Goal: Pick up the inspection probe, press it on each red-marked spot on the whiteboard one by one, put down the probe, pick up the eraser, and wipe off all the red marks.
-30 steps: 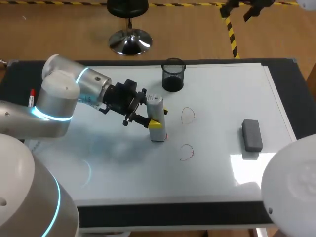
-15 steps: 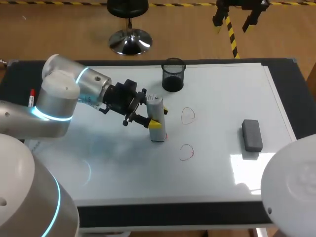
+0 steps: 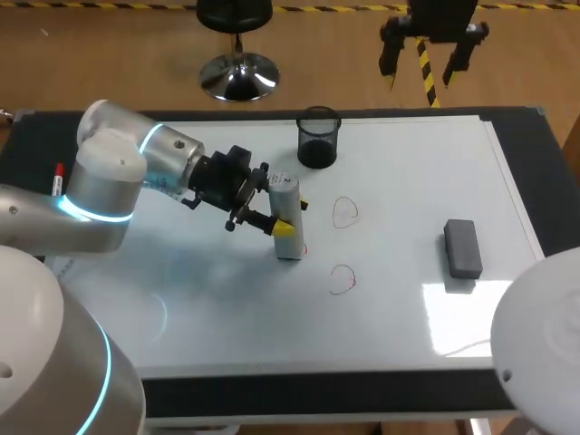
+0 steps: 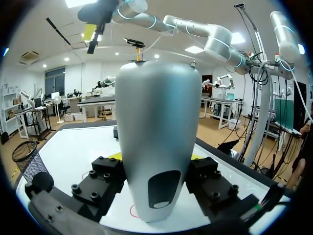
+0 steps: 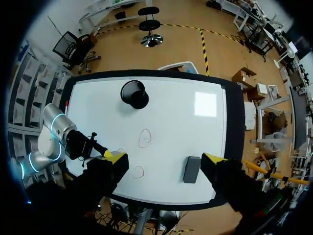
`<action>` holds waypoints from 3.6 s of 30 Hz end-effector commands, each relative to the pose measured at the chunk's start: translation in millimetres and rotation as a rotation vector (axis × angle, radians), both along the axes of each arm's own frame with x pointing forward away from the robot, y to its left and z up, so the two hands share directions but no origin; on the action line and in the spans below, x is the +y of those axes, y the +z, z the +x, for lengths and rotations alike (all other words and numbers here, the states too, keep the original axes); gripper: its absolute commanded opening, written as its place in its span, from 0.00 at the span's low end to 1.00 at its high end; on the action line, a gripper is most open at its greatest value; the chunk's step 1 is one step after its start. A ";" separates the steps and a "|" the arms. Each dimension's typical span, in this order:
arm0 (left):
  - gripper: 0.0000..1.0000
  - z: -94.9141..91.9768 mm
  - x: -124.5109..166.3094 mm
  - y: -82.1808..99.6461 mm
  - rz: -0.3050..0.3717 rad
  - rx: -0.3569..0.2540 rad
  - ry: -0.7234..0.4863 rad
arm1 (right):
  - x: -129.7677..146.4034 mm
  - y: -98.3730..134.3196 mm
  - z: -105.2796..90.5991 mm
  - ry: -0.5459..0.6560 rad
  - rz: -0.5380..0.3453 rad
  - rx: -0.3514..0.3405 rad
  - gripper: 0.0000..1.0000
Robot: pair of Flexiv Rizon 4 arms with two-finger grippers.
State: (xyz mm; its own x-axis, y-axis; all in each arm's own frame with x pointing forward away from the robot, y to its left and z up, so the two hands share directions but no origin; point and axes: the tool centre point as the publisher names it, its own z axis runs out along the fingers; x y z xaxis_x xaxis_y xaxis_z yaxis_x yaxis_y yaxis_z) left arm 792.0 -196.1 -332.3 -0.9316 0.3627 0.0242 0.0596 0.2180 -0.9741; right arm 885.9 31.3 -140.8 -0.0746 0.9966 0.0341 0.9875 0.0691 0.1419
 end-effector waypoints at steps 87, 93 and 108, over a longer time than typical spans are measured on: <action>0.00 -0.6 1.4 -16.3 -0.002 0.002 -0.001 | -66.9 -73.6 -155.7 -0.115 -0.029 0.023 1.00; 0.00 -0.6 1.4 -16.3 -0.002 0.002 -0.001 | -67.8 -88.2 -159.8 -0.116 -0.071 0.009 1.00; 0.00 -0.6 1.4 -16.3 -0.002 0.002 -0.001 | -75.7 -122.9 -165.6 -0.097 -0.025 -0.007 1.00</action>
State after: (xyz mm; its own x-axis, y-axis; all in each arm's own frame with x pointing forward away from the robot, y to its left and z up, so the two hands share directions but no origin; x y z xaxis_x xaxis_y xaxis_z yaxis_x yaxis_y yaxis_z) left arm 792.1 -196.0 -332.5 -0.9316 0.3626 0.0244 0.0595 0.2183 -0.9741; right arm 723.5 -38.2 -255.3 0.0268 0.9995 -0.0142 0.9900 -0.0246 0.1387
